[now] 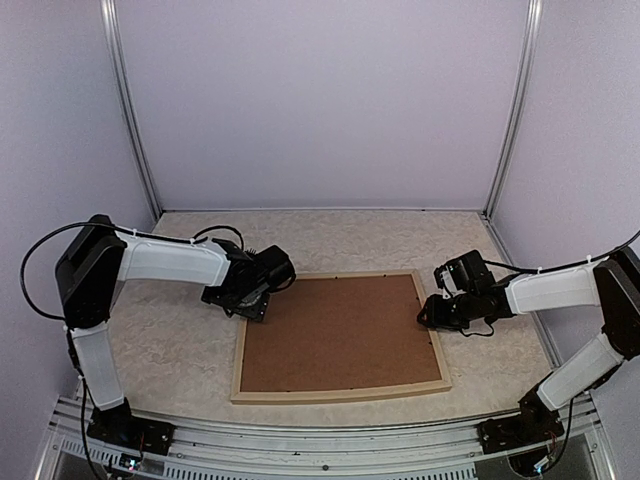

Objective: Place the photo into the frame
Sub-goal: Press the fastener onto the backboard.

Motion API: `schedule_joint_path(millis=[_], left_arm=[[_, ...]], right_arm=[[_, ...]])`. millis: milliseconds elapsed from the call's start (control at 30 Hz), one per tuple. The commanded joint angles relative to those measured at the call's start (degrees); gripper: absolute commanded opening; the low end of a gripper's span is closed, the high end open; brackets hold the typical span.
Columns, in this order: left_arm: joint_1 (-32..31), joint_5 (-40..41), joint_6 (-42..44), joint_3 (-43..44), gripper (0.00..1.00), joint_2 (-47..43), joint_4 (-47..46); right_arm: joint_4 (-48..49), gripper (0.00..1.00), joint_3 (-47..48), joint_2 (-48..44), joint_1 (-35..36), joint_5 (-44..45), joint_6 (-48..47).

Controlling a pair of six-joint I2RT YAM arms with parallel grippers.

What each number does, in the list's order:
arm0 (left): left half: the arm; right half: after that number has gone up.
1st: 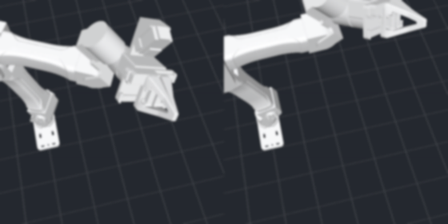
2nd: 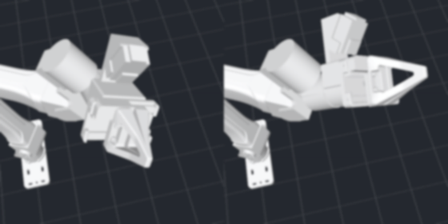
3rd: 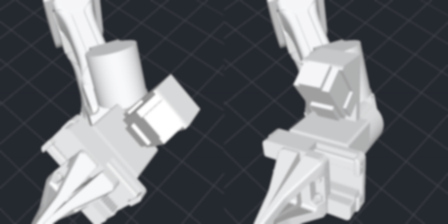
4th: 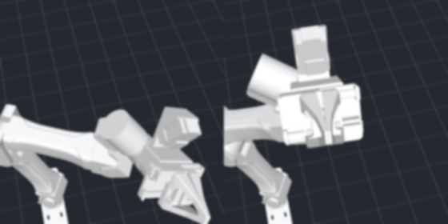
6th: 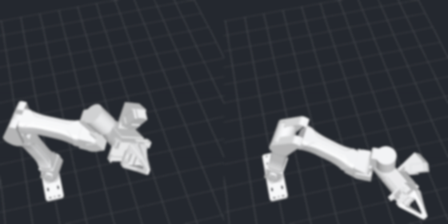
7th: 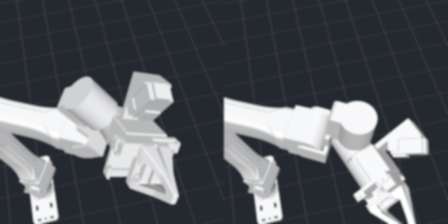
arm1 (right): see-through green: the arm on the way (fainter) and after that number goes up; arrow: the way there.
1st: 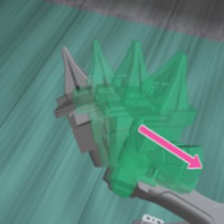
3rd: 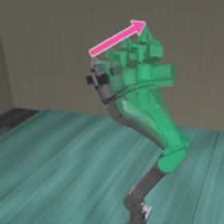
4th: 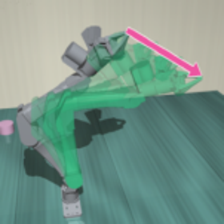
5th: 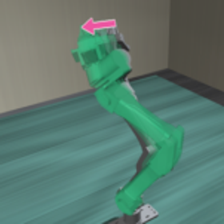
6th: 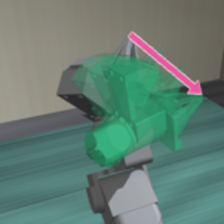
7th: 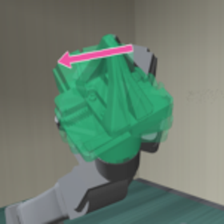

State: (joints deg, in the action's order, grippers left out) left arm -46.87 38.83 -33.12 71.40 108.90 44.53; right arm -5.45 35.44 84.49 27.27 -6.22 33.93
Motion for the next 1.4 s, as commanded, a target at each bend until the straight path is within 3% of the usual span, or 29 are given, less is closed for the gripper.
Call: schedule_joint_path(millis=[0, 167, 800, 1367], left_arm=[[-4.01, -6.09, -0.28, 1.06, 0.97, 2.29, -1.32], [-3.95, -1.29, -1.87, -1.07, 0.98, -4.37, -1.78], [-5.47, -13.81, -9.33, -16.47, 0.96, -21.70, 2.75], [-9.92, -16.03, -13.99, -20.18, 0.98, -22.99, 5.39]], right_arm=[[-0.95, 0.39, -1.85, 2.70, 0.87, -0.63, -0.71], [-0.96, 0.39, -2.04, 2.39, 0.91, -0.64, -0.69], [-1.20, 0.39, -2.06, 1.96, 0.92, -1.07, -0.88], [-1.40, 0.40, -1.79, 2.24, 1.20, -1.05, -0.80]])
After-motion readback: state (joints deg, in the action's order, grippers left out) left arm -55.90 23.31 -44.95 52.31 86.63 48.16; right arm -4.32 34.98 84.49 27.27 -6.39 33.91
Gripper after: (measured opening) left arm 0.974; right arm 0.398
